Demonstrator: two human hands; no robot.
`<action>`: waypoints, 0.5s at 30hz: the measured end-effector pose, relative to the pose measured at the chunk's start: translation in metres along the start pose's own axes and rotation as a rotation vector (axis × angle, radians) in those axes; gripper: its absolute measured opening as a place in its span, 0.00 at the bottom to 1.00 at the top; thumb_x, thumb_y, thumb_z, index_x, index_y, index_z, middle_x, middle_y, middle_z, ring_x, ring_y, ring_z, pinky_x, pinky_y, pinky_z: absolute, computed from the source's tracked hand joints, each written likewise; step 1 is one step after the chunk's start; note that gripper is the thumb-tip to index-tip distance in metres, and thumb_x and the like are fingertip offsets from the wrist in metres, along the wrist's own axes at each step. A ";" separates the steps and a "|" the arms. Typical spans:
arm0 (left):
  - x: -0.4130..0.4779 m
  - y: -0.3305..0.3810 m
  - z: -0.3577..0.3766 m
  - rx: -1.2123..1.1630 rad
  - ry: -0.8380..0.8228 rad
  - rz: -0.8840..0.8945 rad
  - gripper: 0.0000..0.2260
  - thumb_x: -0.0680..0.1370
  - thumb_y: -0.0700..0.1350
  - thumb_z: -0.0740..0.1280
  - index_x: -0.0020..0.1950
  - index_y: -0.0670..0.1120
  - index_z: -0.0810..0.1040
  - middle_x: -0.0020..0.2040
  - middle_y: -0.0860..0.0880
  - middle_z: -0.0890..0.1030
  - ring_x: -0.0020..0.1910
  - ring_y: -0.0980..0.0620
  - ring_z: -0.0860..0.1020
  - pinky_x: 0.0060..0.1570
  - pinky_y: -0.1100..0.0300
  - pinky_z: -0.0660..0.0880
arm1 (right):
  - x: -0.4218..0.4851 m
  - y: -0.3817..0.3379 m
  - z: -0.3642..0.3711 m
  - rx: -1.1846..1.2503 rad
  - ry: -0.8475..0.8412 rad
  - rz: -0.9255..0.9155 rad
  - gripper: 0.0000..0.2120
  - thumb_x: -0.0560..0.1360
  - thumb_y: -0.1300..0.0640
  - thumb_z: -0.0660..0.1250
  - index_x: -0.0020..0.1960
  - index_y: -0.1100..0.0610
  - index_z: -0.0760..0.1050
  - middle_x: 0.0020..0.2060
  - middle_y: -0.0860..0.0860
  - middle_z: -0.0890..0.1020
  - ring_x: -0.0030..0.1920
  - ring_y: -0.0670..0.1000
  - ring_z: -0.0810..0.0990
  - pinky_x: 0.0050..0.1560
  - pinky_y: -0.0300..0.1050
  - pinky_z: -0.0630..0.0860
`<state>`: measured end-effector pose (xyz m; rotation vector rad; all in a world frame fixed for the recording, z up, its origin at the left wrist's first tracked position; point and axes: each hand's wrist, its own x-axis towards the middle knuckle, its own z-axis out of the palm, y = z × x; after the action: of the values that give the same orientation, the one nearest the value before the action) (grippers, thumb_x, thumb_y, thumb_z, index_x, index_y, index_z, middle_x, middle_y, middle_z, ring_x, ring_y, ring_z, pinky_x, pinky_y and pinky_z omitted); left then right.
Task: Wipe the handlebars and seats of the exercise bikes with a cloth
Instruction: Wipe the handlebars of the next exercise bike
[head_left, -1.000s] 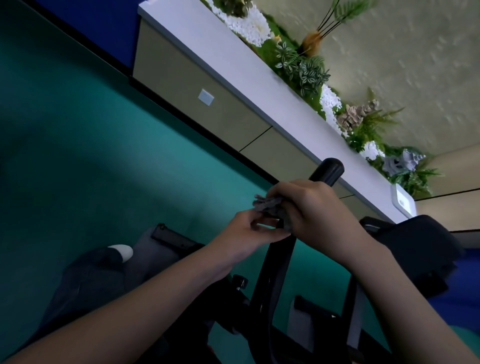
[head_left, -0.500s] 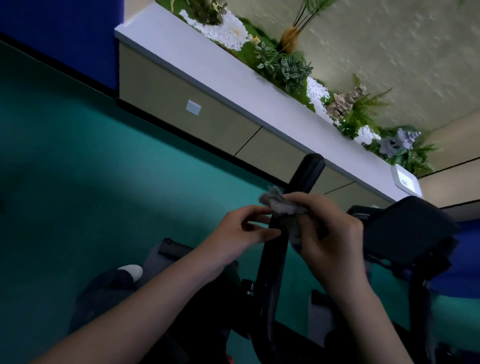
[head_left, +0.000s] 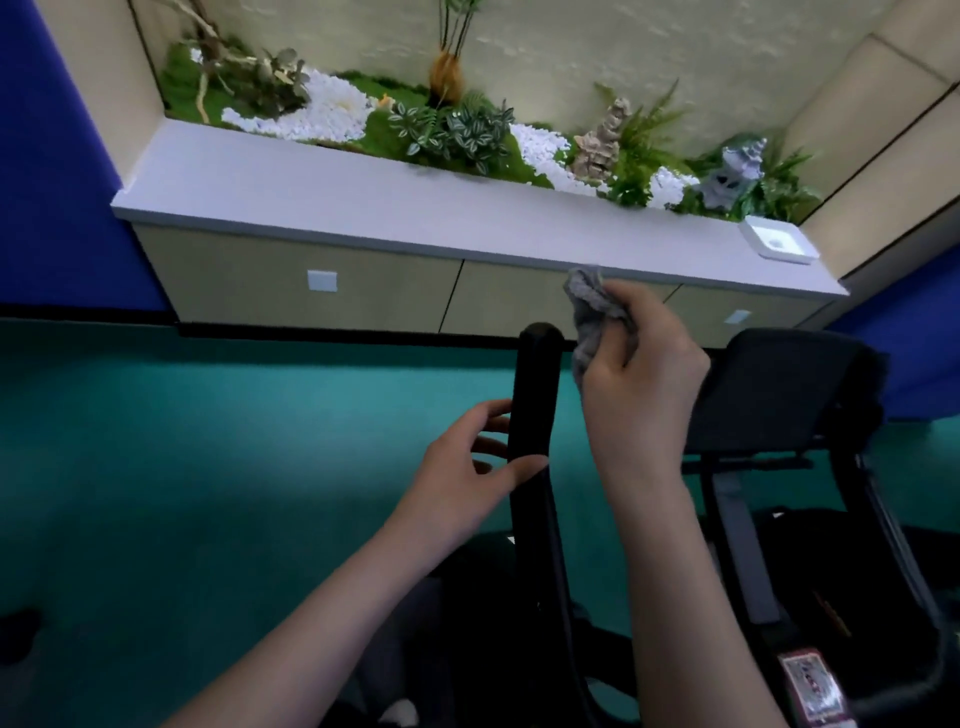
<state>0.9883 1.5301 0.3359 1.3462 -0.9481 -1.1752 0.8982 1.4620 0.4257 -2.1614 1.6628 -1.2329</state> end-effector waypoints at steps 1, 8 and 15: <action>0.003 0.001 0.000 0.022 0.004 0.014 0.19 0.70 0.42 0.74 0.53 0.61 0.73 0.50 0.60 0.79 0.48 0.56 0.79 0.49 0.58 0.77 | 0.003 -0.001 0.004 -0.017 -0.025 0.023 0.14 0.78 0.65 0.58 0.59 0.58 0.77 0.50 0.54 0.82 0.51 0.52 0.79 0.52 0.39 0.72; 0.012 0.002 -0.007 0.091 -0.011 0.053 0.18 0.69 0.41 0.75 0.50 0.61 0.74 0.47 0.61 0.80 0.45 0.62 0.78 0.48 0.57 0.76 | 0.003 0.000 0.022 -0.010 -0.117 0.114 0.15 0.78 0.65 0.56 0.58 0.56 0.76 0.50 0.52 0.81 0.49 0.50 0.76 0.47 0.40 0.70; 0.016 0.003 -0.013 0.064 -0.089 0.030 0.16 0.71 0.38 0.73 0.58 0.46 0.78 0.50 0.52 0.82 0.46 0.53 0.80 0.50 0.54 0.77 | -0.019 0.019 0.037 0.443 -0.098 0.444 0.13 0.78 0.65 0.57 0.52 0.52 0.77 0.43 0.44 0.81 0.46 0.43 0.78 0.48 0.36 0.72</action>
<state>1.0041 1.5171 0.3366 1.3348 -1.0743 -1.1982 0.9085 1.4583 0.3813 -1.4728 1.5343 -1.1952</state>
